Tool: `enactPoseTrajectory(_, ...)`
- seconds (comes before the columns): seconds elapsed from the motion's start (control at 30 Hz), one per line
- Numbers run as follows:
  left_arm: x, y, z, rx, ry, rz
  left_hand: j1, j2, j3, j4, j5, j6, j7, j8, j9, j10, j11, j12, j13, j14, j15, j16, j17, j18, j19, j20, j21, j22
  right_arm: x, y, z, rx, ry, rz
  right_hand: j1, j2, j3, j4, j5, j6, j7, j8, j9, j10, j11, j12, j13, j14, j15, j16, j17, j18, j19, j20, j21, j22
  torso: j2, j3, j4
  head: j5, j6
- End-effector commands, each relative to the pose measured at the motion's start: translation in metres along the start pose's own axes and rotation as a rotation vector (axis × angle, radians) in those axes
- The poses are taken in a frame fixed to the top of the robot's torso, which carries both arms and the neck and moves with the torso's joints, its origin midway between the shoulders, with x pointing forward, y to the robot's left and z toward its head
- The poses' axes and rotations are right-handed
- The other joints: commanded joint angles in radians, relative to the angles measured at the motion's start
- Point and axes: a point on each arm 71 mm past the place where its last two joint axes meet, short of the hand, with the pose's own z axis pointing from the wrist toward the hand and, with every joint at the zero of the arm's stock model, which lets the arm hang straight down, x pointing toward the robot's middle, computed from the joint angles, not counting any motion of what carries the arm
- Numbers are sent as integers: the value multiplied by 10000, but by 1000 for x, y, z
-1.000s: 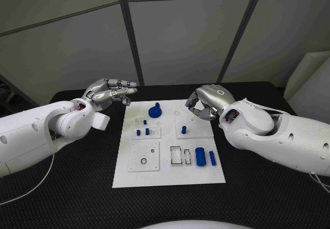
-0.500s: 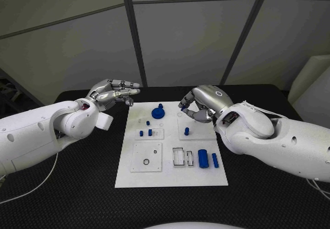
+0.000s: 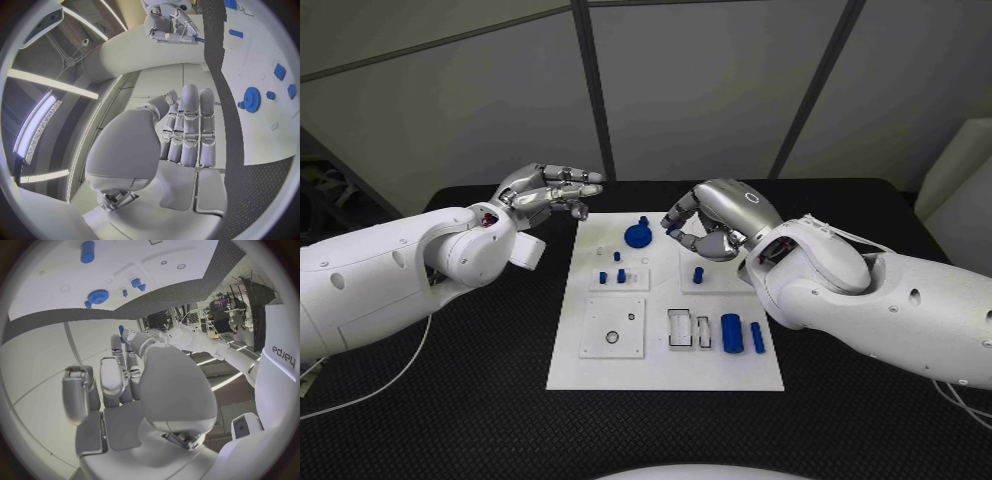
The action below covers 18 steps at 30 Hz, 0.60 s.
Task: Assemble the parts on the task board
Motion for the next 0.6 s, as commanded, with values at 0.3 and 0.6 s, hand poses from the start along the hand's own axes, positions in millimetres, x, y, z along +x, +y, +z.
enactPoseTrajectory(0.3, 1, -2, 1, 145, 57, -79, -24, 98, -38, -28, 13, -43, 18, -51, -11, 21, 45, 3, 13, -90, -8, -25, -12, -110, -56, -5, -52, -12, -1, 8, 3, -389, -262, 411, -19, 79, 14, -64, 64, 46, -2, 50, 9, 73, -5, -7, -13, 223, -78, 0, -8, -151, 901, -64, 16, 2381, 1, 2, -10, 66, -8)
enactPoseTrajectory(0.6, 2, -2, 1, 158, 54, -78, -24, 98, -38, -28, 13, -43, 18, -51, -11, 21, 45, 3, 13, -90, -8, -25, -12, -110, -56, -5, -52, -12, 1, 11, 5, -467, -251, 514, -19, 79, 14, -64, 64, 46, -2, 50, 9, 73, -5, -7, -13, 223, -78, 0, -8, -151, 901, -64, 16, 2381, 3, 2, -3, 75, -4)
